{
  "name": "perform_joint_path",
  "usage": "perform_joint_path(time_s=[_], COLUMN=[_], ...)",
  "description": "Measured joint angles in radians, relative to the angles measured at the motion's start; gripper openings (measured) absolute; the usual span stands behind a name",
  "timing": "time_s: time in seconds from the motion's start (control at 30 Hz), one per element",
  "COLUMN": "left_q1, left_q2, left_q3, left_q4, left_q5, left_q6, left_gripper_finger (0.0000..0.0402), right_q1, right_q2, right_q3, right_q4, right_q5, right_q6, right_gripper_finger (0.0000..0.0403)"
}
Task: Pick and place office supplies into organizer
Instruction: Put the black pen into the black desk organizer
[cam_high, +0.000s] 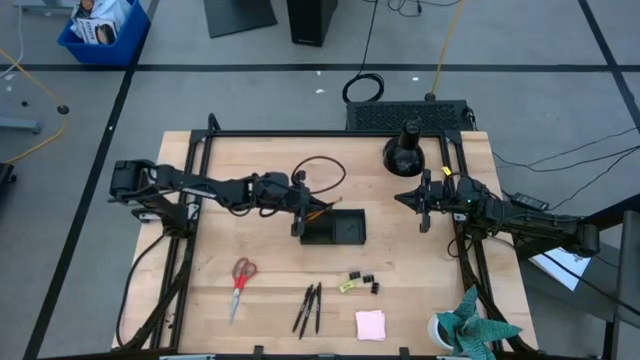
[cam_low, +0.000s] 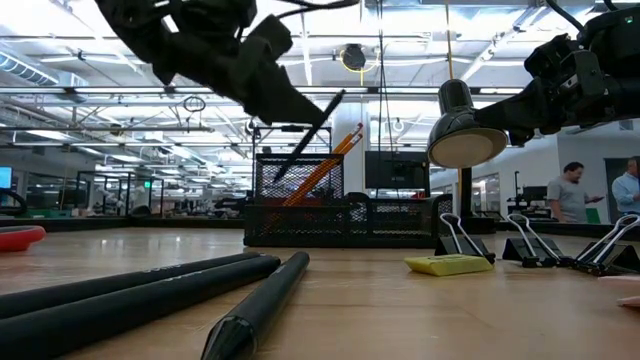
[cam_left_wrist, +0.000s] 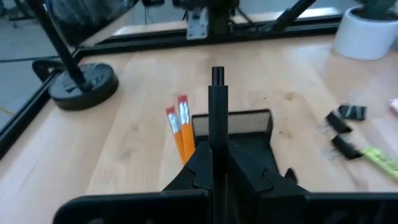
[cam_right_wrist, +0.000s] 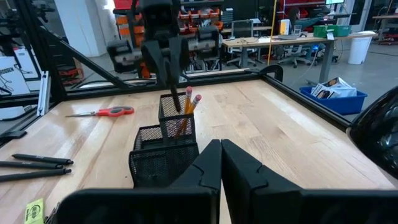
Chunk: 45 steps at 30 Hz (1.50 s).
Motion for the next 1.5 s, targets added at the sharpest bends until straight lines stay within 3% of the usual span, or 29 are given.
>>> perform_joint_path(time_s=[0.27,0.53,1.13,1.5], left_q1=[0.001,-0.006,-0.007,-0.007], left_q2=[0.07,0.07,0.07,0.07], left_q3=[-0.004,-0.004,-0.003,-0.003], left_q4=[0.026,-0.005,-0.055,-0.062], left_q5=[-0.017,-0.078,-0.08,-0.07], left_q6=[-0.013,-0.044,-0.169,-0.217], left_gripper_finger=[0.0018,0.0024,0.0027,0.0091], right_q1=[0.0,0.0,0.0,0.0], right_q2=[0.001,0.002,0.002,0.002], right_q3=[0.0,0.0,0.0,0.0], right_q4=[0.006,0.01,0.011,0.011], right_q5=[0.0,-0.002,-0.003,-0.003], right_q6=[0.009,0.01,0.011,0.011], right_gripper_finger=[0.0004,0.0004,0.0004,0.0004])
